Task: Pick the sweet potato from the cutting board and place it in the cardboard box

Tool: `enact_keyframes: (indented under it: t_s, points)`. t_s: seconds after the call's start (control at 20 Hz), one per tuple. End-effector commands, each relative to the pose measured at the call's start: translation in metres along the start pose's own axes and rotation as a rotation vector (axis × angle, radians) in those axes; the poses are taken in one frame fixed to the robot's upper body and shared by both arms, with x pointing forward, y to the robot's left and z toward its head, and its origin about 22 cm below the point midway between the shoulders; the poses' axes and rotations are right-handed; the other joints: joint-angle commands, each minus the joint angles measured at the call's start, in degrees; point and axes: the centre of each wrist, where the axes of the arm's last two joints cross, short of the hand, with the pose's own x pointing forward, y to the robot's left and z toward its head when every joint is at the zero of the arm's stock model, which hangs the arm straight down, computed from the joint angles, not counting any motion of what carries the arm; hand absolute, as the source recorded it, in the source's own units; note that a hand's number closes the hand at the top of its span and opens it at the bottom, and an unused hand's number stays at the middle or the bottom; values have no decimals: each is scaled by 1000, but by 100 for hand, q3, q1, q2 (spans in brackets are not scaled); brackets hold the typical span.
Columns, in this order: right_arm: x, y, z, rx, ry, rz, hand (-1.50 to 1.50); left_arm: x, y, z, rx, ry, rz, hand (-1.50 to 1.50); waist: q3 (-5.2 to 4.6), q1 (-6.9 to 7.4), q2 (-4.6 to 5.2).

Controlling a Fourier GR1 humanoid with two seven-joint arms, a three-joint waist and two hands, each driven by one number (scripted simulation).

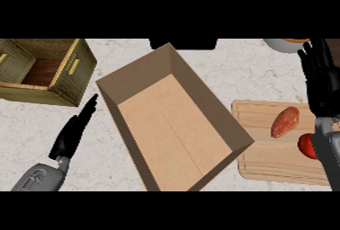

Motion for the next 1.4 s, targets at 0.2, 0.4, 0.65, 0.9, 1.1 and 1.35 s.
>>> enact_keyframes:
  t_s: [0.2, 0.4, 0.65, 0.9, 1.1, 1.35]
  points:
    - [-6, -61, -17, -477, -125, 14, -150, 20, 35, 4, 194, -108, 2, 0, -85, 22, -112]
    - [-75, -105, 21, -853, 219, 329, 150, 16, 20, 7, 174, -96, 43, 0, -106, 1, -41]
    - [-112, -59, 44, -960, 98, 250, -150, 4, 22, 18, 189, -84, 60, 0, -89, -57, -91]
    - [-96, -92, 50, -715, 271, 494, -150, 4, 6, 33, 191, -76, 55, 0, -110, -88, -122]
    - [-93, -114, 65, -525, 458, 702, -150, 7, 26, 31, 211, -85, 47, 0, -133, -130, -144]
    - [-66, -113, 44, -237, 724, 791, -150, 8, 20, 32, 188, -88, 43, 0, -137, -24, -126]
